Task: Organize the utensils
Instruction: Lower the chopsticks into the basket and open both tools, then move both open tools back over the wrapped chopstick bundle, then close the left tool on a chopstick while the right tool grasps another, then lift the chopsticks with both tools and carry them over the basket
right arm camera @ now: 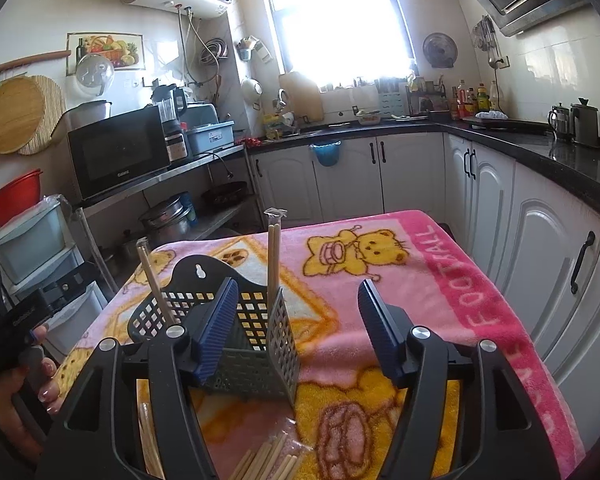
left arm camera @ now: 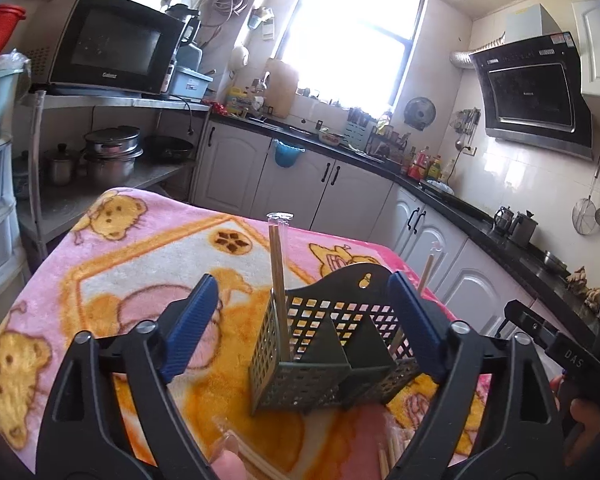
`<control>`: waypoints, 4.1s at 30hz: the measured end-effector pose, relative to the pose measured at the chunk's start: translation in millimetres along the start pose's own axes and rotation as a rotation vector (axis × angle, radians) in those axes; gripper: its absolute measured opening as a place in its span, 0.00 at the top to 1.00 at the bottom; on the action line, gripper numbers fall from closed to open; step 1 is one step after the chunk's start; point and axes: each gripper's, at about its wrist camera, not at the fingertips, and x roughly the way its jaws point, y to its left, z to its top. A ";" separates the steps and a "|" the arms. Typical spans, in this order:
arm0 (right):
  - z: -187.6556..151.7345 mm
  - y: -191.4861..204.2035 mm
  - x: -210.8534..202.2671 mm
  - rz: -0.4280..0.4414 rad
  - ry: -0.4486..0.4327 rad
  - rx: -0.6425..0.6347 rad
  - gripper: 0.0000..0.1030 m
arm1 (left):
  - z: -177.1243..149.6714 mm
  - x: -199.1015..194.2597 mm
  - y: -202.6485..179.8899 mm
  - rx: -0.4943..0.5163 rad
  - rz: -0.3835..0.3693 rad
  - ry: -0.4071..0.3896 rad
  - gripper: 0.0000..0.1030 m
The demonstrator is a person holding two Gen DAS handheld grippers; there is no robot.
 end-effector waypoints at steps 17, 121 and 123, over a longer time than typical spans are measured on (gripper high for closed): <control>-21.8 17.5 -18.6 0.053 0.056 -0.051 0.40 | -23.6 -34.8 9.8 -0.029 0.044 0.037 0.10; -44.8 -3.7 15.0 0.185 0.271 0.073 0.93 | -24.4 -21.4 37.0 -0.061 -0.052 0.256 0.98; -39.1 -3.0 5.9 0.190 0.246 0.069 0.93 | -20.6 -24.6 29.0 -0.054 -0.075 0.245 0.98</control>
